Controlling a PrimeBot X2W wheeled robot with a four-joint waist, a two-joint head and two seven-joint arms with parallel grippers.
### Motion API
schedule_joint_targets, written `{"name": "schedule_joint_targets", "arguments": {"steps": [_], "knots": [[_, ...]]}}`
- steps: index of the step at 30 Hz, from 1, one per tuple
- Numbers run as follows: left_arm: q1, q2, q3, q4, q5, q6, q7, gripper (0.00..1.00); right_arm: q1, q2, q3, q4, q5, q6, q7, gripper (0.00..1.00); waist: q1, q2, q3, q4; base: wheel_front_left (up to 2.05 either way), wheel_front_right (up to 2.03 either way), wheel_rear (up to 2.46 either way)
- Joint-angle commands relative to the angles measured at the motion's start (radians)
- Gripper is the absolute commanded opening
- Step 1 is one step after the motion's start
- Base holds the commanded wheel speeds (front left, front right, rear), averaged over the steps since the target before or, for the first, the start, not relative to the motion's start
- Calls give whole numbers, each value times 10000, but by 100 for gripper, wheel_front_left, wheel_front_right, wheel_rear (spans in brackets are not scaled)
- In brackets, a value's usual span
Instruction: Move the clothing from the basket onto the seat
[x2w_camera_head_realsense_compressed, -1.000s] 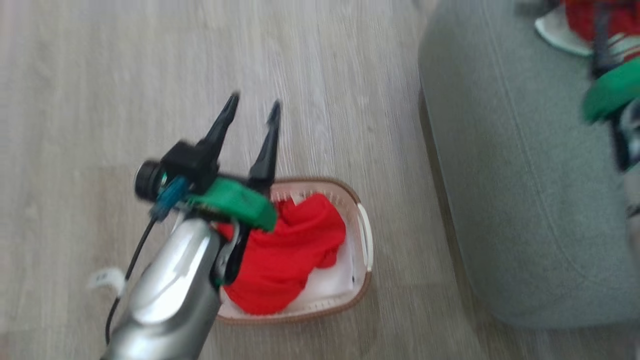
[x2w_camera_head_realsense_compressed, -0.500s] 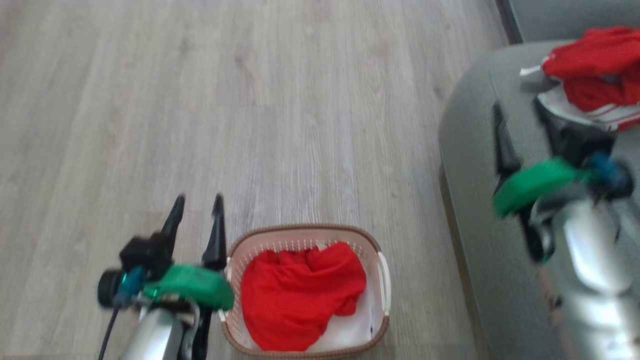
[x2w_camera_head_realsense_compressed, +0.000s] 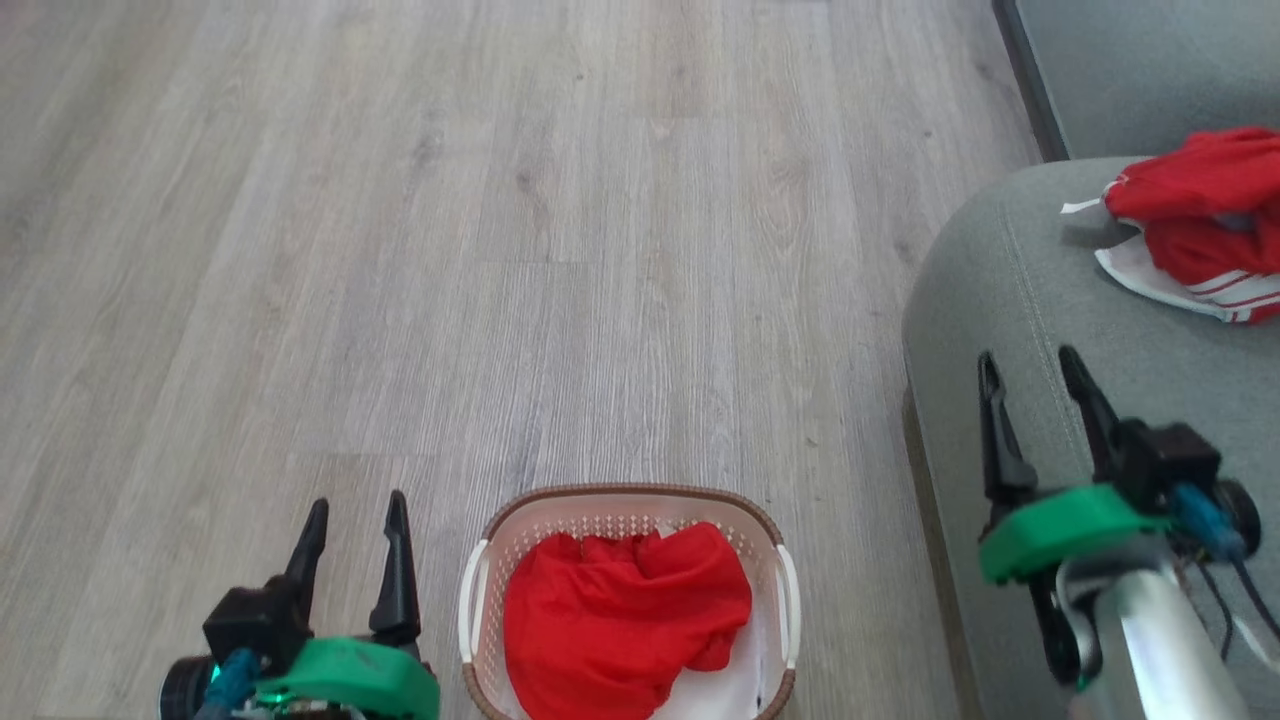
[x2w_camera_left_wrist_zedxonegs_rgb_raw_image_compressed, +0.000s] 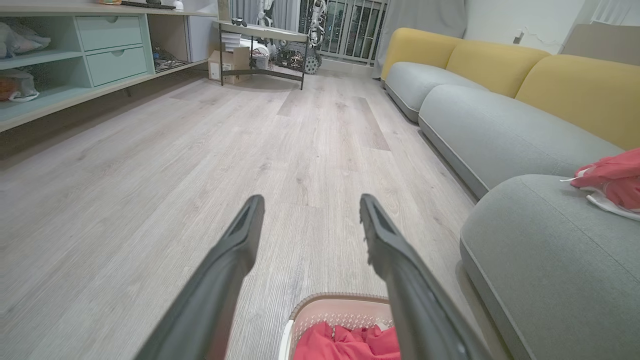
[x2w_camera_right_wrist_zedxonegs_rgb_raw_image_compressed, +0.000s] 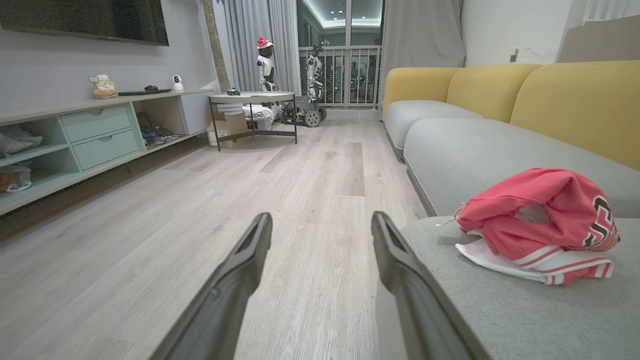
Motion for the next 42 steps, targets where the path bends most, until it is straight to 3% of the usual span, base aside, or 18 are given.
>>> {"name": "schedule_joint_targets", "arguments": {"steps": [1,11,42], "knots": [[-260,-17,430,-402,92,-72,-95,100,-76,56,305,-495,116,71,-95,100,1,-1,-41,30,0,0,0],[-10,-129,712,-342,360,-278,-95,100,1092,59,843,-1102,833,71,-95,100,1,-1,-189,34,0,0,0],[-20,-229,935,114,626,-701,-95,100,1185,60,851,-880,879,71,-95,100,1,-1,-131,13,0,0,0]]}}
